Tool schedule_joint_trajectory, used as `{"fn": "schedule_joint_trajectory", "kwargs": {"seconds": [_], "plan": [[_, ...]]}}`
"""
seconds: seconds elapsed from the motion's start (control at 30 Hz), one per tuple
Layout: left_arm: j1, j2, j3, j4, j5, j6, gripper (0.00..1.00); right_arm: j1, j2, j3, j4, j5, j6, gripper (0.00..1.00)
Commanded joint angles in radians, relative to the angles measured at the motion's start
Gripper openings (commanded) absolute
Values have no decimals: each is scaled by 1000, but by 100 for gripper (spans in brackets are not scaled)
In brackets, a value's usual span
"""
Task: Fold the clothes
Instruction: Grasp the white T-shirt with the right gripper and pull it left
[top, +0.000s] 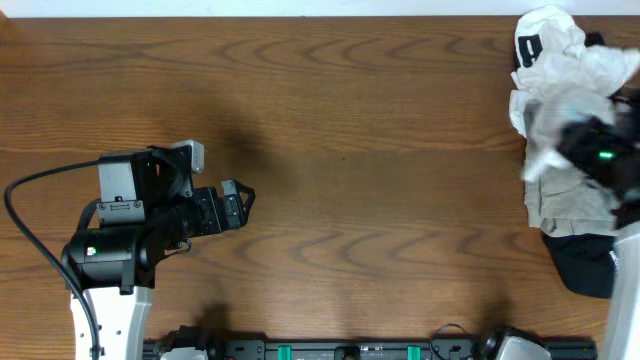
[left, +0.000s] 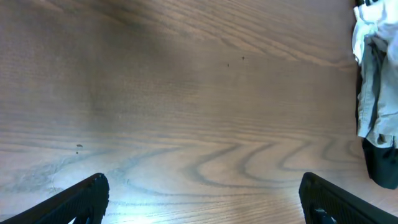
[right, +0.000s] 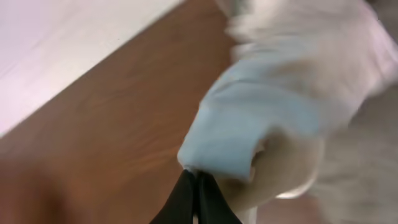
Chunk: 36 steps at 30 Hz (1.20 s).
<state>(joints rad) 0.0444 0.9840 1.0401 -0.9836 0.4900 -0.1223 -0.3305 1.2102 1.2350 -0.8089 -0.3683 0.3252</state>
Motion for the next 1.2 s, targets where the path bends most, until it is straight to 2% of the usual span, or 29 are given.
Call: {"fn": "schedule_joint_trajectory", "kwargs": {"seconds": [0.0,0.17,0.27,0.47,0.5,0.53,0.6,0.73,0.83,1.0,1.17], "plan": [[-3,2,16,1,-12,21,98,210,-36,16,16,-50,48,1],[-3,2,16,1,-12,21,98,571,9,16,116,90,130,1],[-3,2,16,0,-12,21,98,727,67,16,173,166,142,1],[-3,2,16,0,-12,21,98,878,185,16,262,151,109,1],[-3,2,16,0,-12,21,98,890,198,16,280,121,76,4],[-3,2,16,0,-12,21,98,898,206,16,299,90,44,11],[-3,2,16,1,-12,21,98,905,212,16,309,74,13,36],[-3,2,16,0,-11,21,98,880,205,16,260,171,6,58],[-3,2,16,0,-11,21,98,843,203,16,212,224,-10,61],[-3,2,16,0,-11,21,98,774,215,14,37,422,-16,74],[-3,2,16,1,-11,21,98,727,291,11,-45,459,-122,74]]}}
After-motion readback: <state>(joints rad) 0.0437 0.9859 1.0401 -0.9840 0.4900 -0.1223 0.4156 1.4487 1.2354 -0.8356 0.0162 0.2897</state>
